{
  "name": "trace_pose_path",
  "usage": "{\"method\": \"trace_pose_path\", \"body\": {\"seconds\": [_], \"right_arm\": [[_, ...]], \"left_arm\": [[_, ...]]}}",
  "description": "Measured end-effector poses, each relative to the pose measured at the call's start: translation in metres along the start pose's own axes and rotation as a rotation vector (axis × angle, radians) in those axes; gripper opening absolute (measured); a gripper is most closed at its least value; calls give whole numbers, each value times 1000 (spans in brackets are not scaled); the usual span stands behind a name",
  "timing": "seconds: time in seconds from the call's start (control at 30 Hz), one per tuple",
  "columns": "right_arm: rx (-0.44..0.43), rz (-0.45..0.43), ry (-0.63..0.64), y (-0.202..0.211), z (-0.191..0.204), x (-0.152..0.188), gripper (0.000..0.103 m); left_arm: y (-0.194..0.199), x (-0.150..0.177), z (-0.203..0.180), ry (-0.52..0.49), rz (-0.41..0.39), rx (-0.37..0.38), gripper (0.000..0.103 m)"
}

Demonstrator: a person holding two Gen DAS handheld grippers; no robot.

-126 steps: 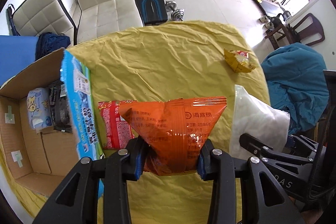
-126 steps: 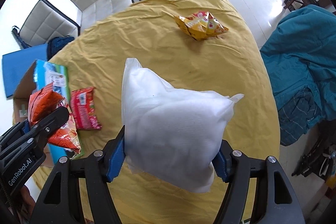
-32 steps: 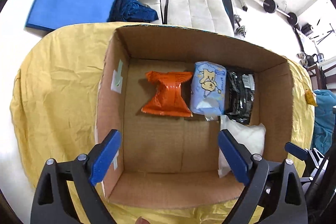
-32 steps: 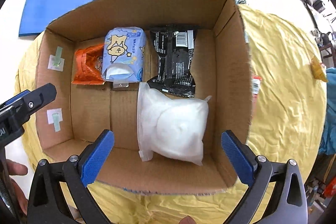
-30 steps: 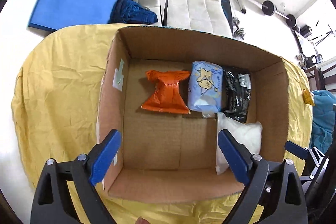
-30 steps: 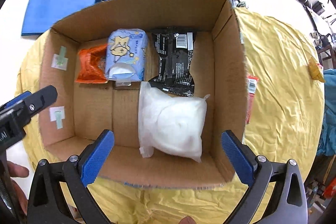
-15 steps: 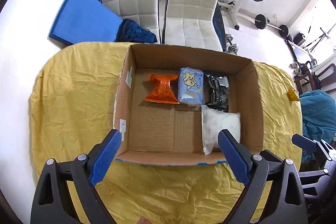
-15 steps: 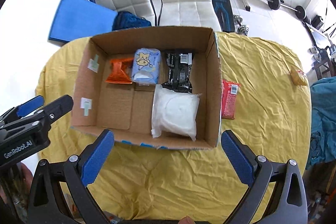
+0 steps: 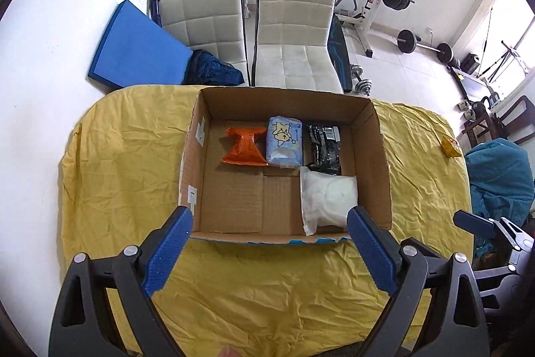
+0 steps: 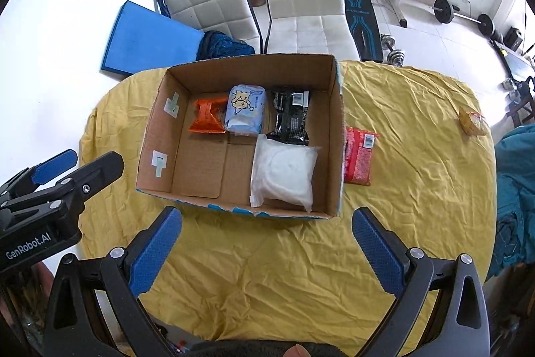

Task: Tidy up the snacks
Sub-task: 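Grasp the red snack bag with the left tool while the right tool grasps the yellow chip bag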

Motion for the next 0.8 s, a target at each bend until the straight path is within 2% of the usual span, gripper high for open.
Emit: {"method": "trace_pose_path", "body": {"seconds": [0.2,0.4,0.57,0.7,0.77,0.8], "right_arm": [[-38,-6,-53,7,-48,3,103],[-6,1,-217,4,-157,4,103],[45,52,-340,-15,-254,5,103],[64,101,-415,-36,-327,9,103],[68,124,-444,-47,-351,13,103],[67,133,-454,-51,-360,15,103]], "left_arm": [[-4,-5,-34,-10,14,5,95],[-24,-26,-107,-99,40,-30,95],[-65,-58,-185,-238,141,-59,95],[-109,-88,-243,-353,217,-164,95],[-138,-102,-271,-415,284,-161,95],[-155,-109,-284,-439,317,-195,95]]}}
Point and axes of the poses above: each gripper's, at about its wrist camera, not at the fingertips, and y roughly against the way its jaws point, z to its left, x to its underside, the point moved 3 cm from there along -y, roughly the way its jaws point, and after that the axes turned 14 degrees about z, right-handed, at the moved point
